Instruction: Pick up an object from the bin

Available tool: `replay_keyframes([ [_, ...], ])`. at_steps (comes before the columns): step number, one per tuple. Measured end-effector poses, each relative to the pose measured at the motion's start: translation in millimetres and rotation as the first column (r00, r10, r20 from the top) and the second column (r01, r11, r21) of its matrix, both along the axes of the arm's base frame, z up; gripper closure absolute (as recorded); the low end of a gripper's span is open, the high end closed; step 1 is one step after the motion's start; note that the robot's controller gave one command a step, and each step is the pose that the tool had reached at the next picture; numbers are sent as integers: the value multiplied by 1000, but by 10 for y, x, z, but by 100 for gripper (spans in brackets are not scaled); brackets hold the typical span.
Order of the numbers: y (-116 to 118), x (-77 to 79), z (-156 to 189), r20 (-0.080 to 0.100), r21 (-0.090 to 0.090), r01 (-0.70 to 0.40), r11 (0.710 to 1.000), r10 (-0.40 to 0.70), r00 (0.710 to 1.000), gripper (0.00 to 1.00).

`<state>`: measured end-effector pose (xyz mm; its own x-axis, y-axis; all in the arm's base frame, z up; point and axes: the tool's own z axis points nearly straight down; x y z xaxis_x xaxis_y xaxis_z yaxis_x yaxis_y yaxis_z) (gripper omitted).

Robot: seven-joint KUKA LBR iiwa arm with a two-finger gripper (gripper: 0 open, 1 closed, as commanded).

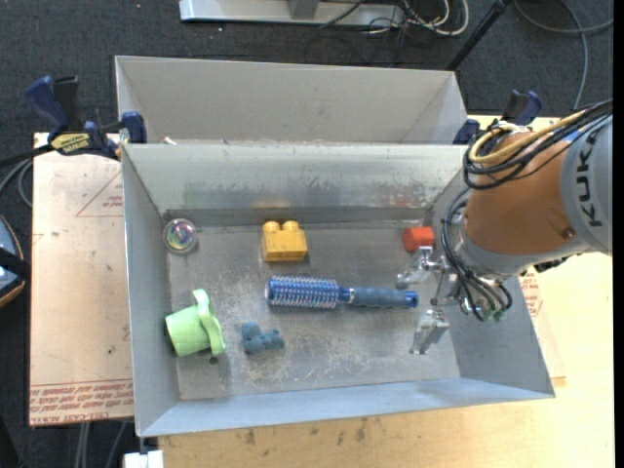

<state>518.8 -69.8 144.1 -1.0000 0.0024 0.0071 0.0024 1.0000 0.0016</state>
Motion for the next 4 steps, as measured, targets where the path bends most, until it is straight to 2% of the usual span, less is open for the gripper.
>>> replay_keyframes([
  [1, 435, 297, -709, 13, -3, 23, 1000, -23, 1000, 0],
  [2, 435, 321, -668, 24, -1, 24, 1000, -23, 999, 100],
  [3, 269, 398, 490, 16, -2, 44, 999, -44, 999, 100],
  [4, 216, 581, 1699, 16, -4, -197, 980, 197, 980, 100],
])
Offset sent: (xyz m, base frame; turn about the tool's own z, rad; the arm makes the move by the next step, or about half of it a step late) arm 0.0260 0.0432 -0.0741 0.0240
